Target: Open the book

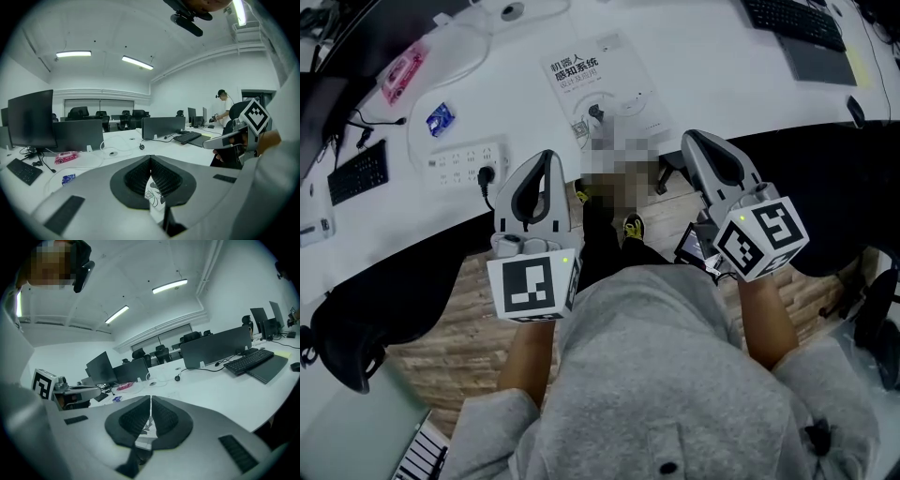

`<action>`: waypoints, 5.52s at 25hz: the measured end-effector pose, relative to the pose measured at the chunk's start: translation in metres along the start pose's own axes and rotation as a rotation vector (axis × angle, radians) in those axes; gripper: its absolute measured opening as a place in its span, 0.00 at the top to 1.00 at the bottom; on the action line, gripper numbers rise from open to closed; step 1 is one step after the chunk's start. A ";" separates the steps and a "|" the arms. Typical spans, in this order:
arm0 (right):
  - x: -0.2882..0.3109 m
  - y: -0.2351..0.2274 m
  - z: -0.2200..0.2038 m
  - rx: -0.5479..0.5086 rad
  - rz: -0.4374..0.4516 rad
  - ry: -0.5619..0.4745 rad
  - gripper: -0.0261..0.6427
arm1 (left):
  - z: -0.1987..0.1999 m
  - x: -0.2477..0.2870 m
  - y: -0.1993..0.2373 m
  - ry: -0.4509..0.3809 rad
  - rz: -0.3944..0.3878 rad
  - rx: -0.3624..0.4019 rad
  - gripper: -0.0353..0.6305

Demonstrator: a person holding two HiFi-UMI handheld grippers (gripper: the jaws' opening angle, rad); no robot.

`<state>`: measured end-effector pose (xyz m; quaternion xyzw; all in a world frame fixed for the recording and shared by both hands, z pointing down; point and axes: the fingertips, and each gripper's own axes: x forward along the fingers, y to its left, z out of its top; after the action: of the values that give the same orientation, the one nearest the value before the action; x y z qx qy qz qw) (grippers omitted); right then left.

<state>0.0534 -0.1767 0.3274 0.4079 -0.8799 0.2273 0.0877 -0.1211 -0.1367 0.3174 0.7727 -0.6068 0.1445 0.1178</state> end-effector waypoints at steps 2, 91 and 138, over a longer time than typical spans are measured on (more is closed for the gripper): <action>0.003 -0.004 -0.003 0.008 -0.012 0.010 0.92 | -0.002 0.005 0.000 0.013 -0.010 -0.001 0.93; 0.097 0.074 -0.051 -0.205 0.240 0.150 0.89 | -0.062 0.056 0.025 0.182 0.009 -0.101 0.94; 0.157 0.207 -0.207 0.014 0.670 0.701 0.73 | -0.065 -0.028 0.135 0.164 0.230 -0.164 0.94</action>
<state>-0.2125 -0.0687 0.4954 0.0017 -0.8787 0.3728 0.2981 -0.2639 -0.1204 0.3684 0.6717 -0.6892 0.1696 0.2122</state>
